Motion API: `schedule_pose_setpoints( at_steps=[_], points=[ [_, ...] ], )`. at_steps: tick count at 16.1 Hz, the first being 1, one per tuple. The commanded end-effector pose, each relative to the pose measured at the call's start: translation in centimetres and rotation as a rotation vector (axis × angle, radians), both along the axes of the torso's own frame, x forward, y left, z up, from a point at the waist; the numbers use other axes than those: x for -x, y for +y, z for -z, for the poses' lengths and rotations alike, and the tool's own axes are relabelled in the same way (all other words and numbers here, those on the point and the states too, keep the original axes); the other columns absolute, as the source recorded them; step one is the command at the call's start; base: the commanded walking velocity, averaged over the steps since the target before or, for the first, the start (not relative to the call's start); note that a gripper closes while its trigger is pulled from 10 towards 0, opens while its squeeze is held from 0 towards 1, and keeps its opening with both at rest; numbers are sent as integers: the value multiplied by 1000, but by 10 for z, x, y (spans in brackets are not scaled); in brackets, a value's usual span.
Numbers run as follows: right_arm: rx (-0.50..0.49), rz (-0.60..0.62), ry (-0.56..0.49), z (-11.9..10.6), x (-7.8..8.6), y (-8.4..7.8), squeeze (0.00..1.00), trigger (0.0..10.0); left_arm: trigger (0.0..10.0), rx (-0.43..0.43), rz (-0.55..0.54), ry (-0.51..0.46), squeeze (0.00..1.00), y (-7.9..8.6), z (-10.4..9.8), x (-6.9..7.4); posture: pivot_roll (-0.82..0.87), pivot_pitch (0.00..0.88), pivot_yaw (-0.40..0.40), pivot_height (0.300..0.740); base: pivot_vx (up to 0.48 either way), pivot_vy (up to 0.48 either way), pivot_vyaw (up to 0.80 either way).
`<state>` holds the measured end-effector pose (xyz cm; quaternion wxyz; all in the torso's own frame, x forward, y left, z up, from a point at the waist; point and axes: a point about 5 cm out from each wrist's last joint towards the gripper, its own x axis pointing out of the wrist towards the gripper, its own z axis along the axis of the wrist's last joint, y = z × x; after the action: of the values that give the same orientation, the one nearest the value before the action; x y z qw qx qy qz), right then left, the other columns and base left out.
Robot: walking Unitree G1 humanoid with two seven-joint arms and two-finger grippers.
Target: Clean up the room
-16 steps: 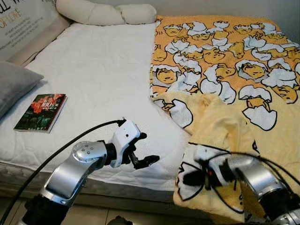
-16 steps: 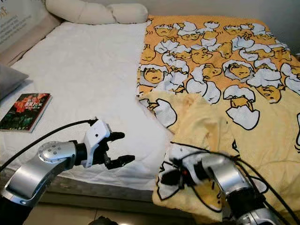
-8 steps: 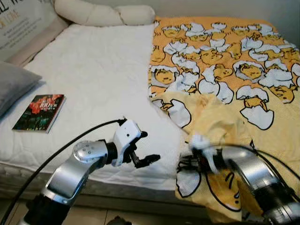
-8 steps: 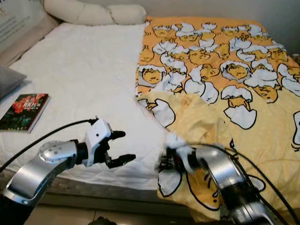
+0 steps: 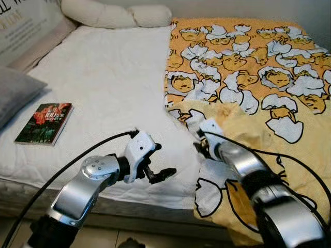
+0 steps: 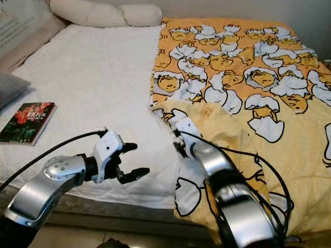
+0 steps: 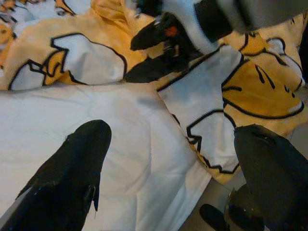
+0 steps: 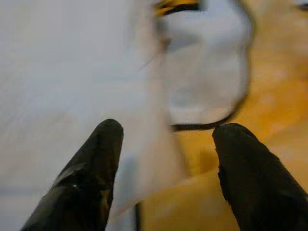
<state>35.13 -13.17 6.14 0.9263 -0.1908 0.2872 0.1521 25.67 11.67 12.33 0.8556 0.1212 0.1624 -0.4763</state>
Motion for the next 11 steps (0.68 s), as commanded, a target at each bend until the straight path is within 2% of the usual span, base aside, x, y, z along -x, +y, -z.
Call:
schedule_pose_setpoints(
  at_steps=[1,2,3,6,9,10,11],
  points=[
    [45,81,-55,-5,-6,-5,1000,10000,10000,15,-18,-16,0,1,-6,1,21,70,30,740,0,0,0],
    [76,135,-69,-6,-8,-6,1000,10000,10000,19,-16,-14,0,1,-7,4,27,85,32,740,0,0,0],
    [110,155,-74,-6,-9,-5,0,10000,10000,21,-12,-9,0,0,-7,7,34,98,34,740,0,0,0],
    [257,155,-19,8,-1,-7,0,10000,10000,24,-11,14,0,0,-6,17,52,128,31,740,0,0,0],
    [284,186,-5,14,4,-12,0,9765,10000,21,-20,23,0,0,-5,20,58,132,26,740,0,0,0],
    [268,202,-5,14,4,-13,0,3333,10000,21,-21,23,0,0,-6,20,57,131,24,740,0,0,0],
    [250,219,-5,14,4,-13,0,196,10000,21,-24,24,0,0,-6,20,56,129,23,740,0,0,0]
  ],
)
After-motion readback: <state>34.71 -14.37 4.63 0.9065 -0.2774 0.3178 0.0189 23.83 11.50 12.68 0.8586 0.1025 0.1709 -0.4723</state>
